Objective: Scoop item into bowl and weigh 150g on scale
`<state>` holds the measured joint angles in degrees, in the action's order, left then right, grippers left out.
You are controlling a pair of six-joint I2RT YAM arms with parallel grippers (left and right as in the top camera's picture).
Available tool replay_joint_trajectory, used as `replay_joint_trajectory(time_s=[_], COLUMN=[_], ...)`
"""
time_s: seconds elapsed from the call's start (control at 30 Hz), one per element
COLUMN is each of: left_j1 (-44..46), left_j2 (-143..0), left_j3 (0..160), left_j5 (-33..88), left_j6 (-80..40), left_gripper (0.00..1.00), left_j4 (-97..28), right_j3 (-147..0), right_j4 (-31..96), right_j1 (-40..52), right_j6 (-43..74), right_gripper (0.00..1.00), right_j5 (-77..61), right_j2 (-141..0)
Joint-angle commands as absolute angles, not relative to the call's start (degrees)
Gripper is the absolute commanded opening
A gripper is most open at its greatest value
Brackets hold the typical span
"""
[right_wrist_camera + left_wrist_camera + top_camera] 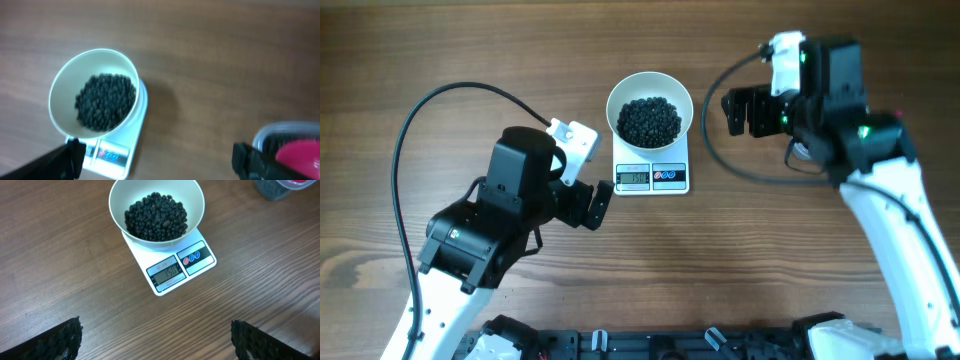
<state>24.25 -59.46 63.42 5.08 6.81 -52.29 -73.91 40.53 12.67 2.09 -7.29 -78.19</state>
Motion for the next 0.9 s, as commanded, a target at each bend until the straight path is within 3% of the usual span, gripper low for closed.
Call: replay_joint_trajectory(time_s=[0.0, 0.2, 0.57, 0.87], left_j1=[24.0, 24.0, 24.0, 24.0], left_j2=[-59.2, -59.2, -59.2, -59.2], left_j3=[64.2, 64.2, 64.2, 64.2], left_j5=[5.8, 5.7, 5.7, 5.8], left_j6=[7.3, 7.3, 7.3, 7.3], left_gripper=[1.00, 1.00, 1.00, 1.00], left_j4=[-52.2, -52.2, -52.2, -52.2], right_j3=[-58.3, -31.2, -11.4, -1.9], right_j4=[25.1, 3.6, 8.6, 3.4], right_j1=[12.9, 12.8, 12.5, 12.5], right_j6=[-4.6, -8.2, -12.0, -11.7], right_gripper=[1.00, 1.00, 1.00, 1.00], right_j5=[-6.0, -6.0, -5.0, -4.0], right_j2=[-67.3, -44.7, -8.1, -0.2])
